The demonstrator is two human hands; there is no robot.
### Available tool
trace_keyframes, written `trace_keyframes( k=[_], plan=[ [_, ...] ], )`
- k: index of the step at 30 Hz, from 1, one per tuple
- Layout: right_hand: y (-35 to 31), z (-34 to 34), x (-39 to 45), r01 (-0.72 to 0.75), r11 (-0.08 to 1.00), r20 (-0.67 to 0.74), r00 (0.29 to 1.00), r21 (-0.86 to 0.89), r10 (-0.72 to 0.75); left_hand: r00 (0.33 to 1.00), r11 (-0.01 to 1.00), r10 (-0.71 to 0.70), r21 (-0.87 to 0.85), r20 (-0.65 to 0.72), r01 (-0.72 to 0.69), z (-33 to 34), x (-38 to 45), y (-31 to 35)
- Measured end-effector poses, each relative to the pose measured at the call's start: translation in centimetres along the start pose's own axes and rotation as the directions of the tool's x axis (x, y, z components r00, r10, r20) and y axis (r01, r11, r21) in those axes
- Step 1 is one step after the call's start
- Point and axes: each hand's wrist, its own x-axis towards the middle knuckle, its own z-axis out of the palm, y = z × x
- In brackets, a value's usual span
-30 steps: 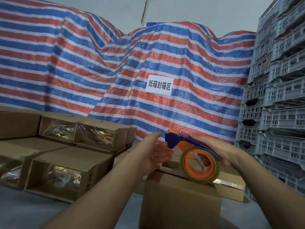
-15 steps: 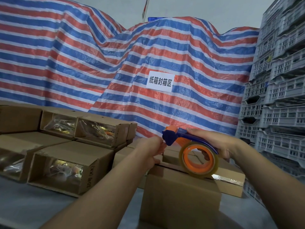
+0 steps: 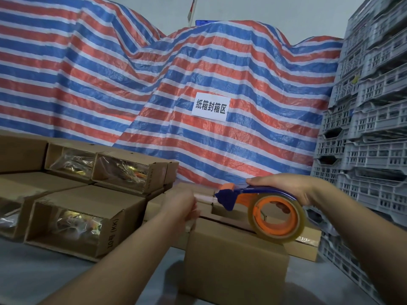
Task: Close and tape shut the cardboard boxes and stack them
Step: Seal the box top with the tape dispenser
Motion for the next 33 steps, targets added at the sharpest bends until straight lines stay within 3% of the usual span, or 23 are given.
trace_keyframes(
  k=[3, 7, 11, 15, 19, 23, 30, 33],
  plan=[
    [-0.4, -0.1, 0.2, 0.001, 0.998, 0.033, 0.999, -0.064, 0.001, 0.984, 0.951, 0.178, 0.256, -0.006, -0.171, -1.4, 0.8, -0.4],
    [-0.7, 0.3, 0.9, 0.034, 0.979, 0.025, 0.999, -0.203, -0.029, 0.987, 0.908, 0.15, 0.387, 0.063, -0.162, -2.7, 0.7, -1.1],
    [-2.0, 1.1, 1.4, -0.059, 0.955, 0.027, 0.997, -0.29, 0.07, 0.986, 0.909, 0.155, 0.382, 0.059, -0.166, -3.3, 1.1, -2.2],
    [-3.0, 2.1, 1.6, -0.072, 0.924, 0.038, 0.995, -0.376, 0.093, 0.996, 0.935, 0.065, 0.344, 0.065, -0.084, -3.7, 1.6, -3.3],
    [-3.4, 2.4, 1.9, -0.128, 0.925, 0.024, 0.989, -0.357, 0.146, 0.995, 0.956, 0.043, 0.286, 0.091, -0.068, -3.8, 1.6, -3.7],
    [-3.4, 2.6, 2.0, -0.123, 0.919, 0.014, 0.99, -0.374, 0.138, 0.992, 0.969, 0.053, 0.234, 0.117, -0.08, -3.8, 1.7, -4.0],
    [-3.3, 2.7, 1.8, -0.099, 0.919, 0.016, 0.993, -0.382, 0.114, 0.973, 0.954, -0.125, 0.293, 0.193, 0.065, -3.3, 0.9, -6.2],
    [-3.4, 2.8, 1.8, -0.084, 0.911, 0.034, 0.994, -0.403, 0.107, 0.972, 0.949, -0.139, 0.307, 0.189, 0.076, -3.2, 0.8, -6.4]
  ],
)
